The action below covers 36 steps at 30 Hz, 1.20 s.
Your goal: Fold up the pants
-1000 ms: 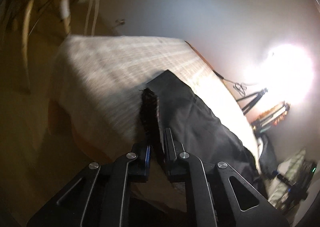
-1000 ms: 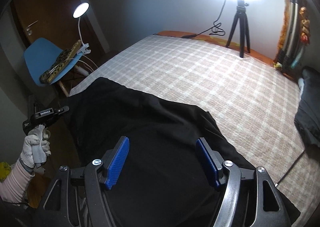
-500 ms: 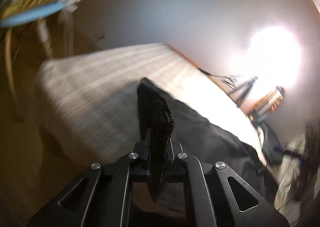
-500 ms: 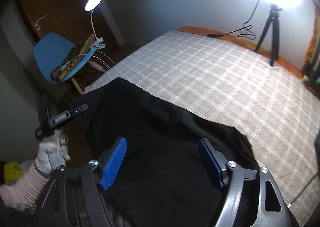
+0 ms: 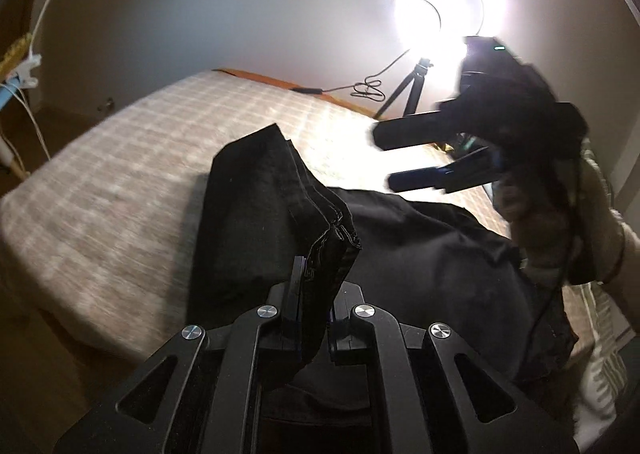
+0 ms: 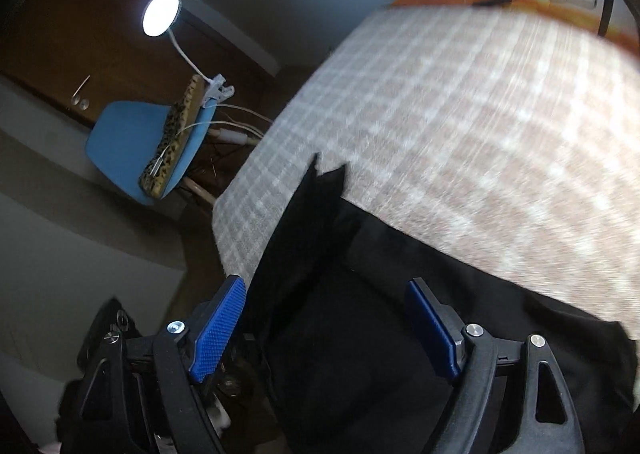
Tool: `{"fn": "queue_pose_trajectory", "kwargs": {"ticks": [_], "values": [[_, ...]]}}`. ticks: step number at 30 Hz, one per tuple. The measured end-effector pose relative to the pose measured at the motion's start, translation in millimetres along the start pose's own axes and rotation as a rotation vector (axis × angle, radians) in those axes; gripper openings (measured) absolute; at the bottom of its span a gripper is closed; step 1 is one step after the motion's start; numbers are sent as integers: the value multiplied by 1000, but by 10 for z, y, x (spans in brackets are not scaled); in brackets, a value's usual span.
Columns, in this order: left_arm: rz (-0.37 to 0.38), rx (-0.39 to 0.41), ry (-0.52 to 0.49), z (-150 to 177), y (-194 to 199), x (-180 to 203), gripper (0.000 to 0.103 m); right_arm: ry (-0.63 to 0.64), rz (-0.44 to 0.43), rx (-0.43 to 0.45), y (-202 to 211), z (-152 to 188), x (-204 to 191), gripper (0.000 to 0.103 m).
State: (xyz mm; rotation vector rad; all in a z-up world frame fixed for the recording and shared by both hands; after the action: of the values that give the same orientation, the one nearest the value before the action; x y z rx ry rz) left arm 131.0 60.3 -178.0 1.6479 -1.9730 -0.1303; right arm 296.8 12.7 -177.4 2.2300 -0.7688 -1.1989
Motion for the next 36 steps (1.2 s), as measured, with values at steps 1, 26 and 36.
{"fn": "queue_pose_trajectory", "kwargs": {"ticks": [1, 26, 36], "values": [[6, -2, 12, 7, -19, 16, 7, -19, -5, -12, -95, 18, 27, 84], [293, -87, -47, -42, -26, 1046, 7, -32, 114, 112, 522, -77, 243, 1], [460, -160, -93, 219, -51, 1784, 7, -35, 229, 212, 1510, 178, 467, 1]]}}
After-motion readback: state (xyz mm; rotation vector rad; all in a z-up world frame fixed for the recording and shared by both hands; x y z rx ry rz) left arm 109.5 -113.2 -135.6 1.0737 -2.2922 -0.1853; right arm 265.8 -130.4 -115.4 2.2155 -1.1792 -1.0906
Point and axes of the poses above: each gripper's, at about its wrist camera, not at the fingertips, and y roughly against the way its jaws point, x to its right, z to its underside, the point moved 5 cm from there along -y, roughly the way its jaws point, and after that the axes turned 13 degrees about x, right-handed, at the moved point
